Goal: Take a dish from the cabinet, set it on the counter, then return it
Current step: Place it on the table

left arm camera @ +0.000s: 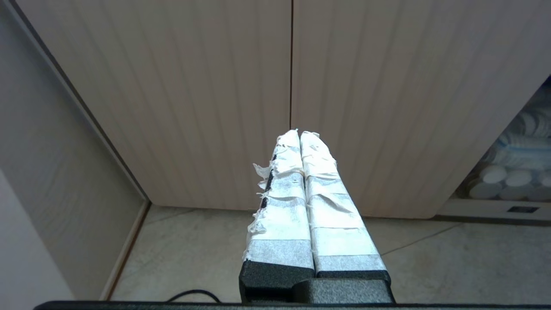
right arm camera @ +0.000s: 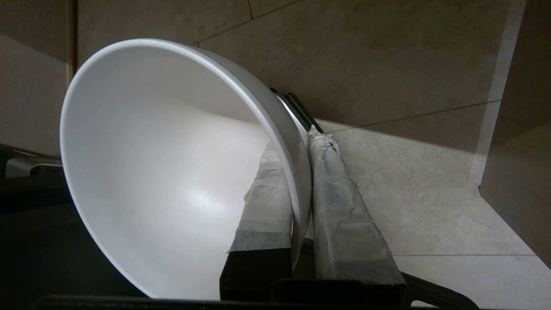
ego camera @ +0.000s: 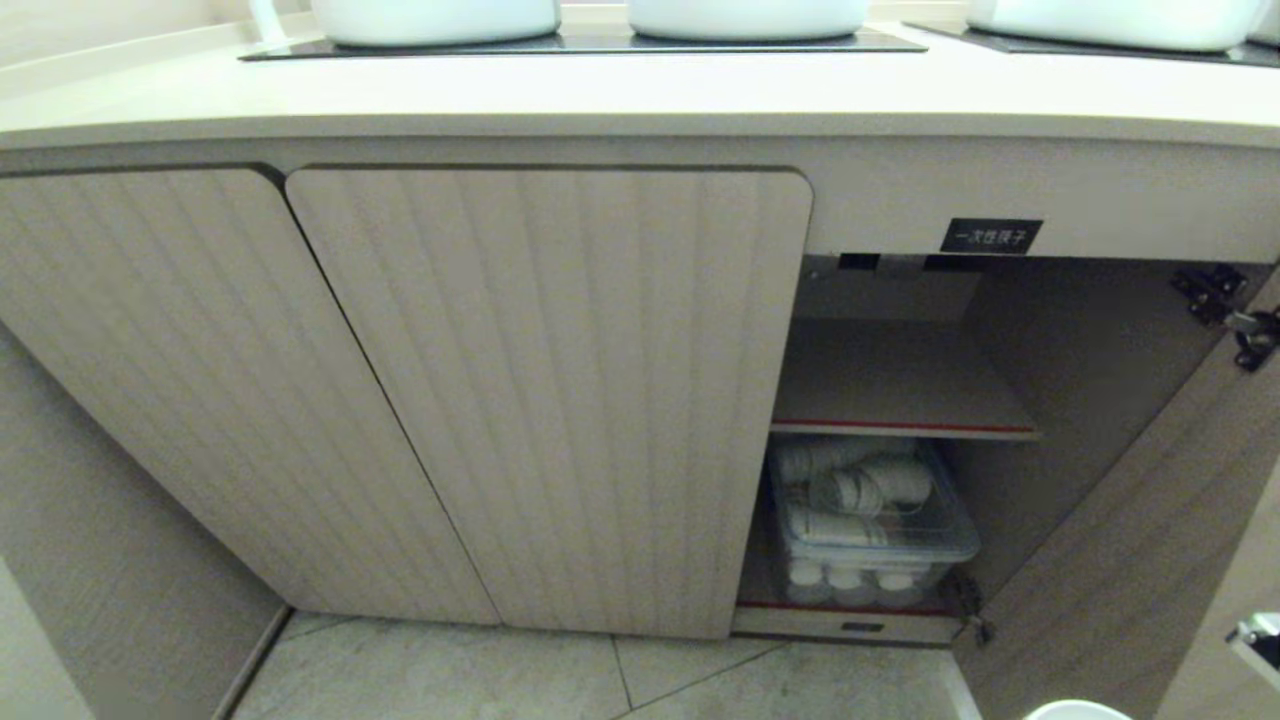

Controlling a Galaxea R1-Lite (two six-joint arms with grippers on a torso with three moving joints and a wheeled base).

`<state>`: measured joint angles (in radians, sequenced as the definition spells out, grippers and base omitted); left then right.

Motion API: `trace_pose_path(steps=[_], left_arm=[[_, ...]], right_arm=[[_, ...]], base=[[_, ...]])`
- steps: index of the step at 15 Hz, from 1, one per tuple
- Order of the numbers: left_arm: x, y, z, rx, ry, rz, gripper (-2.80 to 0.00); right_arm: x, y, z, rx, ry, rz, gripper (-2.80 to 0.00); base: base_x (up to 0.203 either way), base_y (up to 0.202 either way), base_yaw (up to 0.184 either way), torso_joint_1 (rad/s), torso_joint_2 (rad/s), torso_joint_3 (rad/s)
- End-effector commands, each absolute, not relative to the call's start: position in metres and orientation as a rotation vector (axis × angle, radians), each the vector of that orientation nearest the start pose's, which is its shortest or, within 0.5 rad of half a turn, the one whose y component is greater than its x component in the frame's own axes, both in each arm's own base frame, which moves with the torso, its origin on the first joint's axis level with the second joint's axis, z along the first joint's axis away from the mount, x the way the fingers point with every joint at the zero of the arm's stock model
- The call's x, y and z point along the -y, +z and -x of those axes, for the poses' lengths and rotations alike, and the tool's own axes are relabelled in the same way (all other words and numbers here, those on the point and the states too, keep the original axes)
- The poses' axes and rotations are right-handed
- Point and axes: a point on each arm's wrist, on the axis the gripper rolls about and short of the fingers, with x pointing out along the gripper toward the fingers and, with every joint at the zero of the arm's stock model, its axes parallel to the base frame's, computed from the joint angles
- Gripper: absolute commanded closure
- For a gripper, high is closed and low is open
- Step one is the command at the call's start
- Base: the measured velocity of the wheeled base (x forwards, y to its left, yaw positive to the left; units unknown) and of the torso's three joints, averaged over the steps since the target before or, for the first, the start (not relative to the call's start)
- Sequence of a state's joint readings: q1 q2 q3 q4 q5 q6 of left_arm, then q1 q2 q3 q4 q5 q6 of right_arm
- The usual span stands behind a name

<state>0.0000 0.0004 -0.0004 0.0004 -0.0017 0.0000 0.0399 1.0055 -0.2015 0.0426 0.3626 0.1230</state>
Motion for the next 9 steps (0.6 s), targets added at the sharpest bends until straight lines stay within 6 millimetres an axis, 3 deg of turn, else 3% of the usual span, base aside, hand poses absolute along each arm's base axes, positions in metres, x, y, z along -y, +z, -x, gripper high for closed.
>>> trace_pose_path(steps=[1, 9], left_arm=[[0.0, 0.0755, 0.0228, 0.0, -0.002, 0.0, 0.0], [0.0, 0.0755, 0.0228, 0.0, -0.001, 0.0, 0.0]], right_arm=[[-0.011, 0.1043, -0.0811, -0.863, 0.325, -0.254, 0.0], [-0.01, 0.104, -0.0791, -0.85, 0.324, -0.237, 0.0]], base=[[0.0, 0.0, 0.0, 0.09, -0.32, -0.232], [0.0, 0.0, 0.0, 0.152, -0.44, -0.297]])
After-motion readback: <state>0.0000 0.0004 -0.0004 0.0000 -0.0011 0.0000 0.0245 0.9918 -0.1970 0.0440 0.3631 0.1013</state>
